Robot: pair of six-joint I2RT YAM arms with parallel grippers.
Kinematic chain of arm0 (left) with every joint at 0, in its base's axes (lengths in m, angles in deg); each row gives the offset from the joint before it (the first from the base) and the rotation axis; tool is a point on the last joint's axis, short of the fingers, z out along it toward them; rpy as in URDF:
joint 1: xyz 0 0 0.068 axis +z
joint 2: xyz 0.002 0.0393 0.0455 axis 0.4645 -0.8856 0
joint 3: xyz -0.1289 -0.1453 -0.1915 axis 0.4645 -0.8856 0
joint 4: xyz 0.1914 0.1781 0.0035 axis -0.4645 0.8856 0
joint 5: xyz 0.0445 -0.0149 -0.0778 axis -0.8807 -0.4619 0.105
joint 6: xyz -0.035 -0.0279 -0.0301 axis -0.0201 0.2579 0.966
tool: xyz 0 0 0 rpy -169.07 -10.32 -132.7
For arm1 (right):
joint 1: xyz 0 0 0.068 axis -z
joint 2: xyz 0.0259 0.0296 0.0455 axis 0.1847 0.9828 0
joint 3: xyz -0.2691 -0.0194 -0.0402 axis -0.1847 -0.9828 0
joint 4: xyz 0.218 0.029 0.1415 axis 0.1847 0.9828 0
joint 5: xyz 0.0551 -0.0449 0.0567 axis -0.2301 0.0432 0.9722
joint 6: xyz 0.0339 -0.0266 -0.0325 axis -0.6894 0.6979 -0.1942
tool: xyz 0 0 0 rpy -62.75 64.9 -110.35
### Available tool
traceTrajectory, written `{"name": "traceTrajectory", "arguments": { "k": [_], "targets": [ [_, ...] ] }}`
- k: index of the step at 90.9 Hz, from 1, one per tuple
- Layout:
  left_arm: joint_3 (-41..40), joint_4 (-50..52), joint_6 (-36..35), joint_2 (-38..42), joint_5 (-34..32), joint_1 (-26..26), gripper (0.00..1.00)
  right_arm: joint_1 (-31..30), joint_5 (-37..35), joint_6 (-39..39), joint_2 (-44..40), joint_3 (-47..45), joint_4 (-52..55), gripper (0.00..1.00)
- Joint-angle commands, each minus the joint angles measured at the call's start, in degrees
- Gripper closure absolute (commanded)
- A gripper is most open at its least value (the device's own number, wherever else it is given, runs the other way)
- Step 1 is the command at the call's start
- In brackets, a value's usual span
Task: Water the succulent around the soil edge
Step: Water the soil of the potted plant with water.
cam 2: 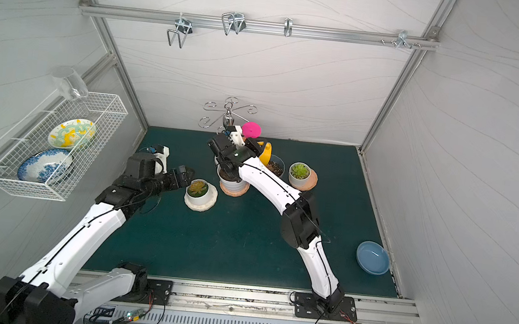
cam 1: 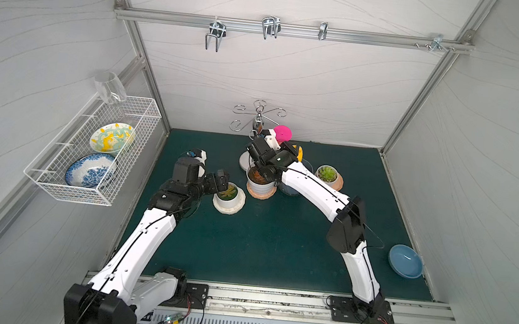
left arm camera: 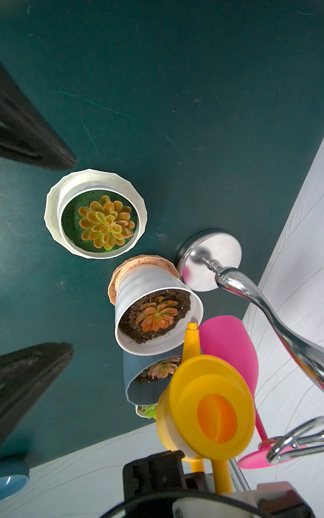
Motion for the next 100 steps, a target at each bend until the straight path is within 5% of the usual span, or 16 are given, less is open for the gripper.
{"name": "traceTrajectory", "arguments": {
  "k": [1,100],
  "targets": [
    [-0.10,-3.27,0.40,0.60,0.72,0.28,0.00,-0.69,-1.95,2.23,0.63,2.11,-3.87,1.00],
    [0.10,-3.48,0.66,0.89,1.02,0.48,0.00,-6.97,1.68,0.58,-1.75,1.37,-1.89,1.00]
  ]
}}
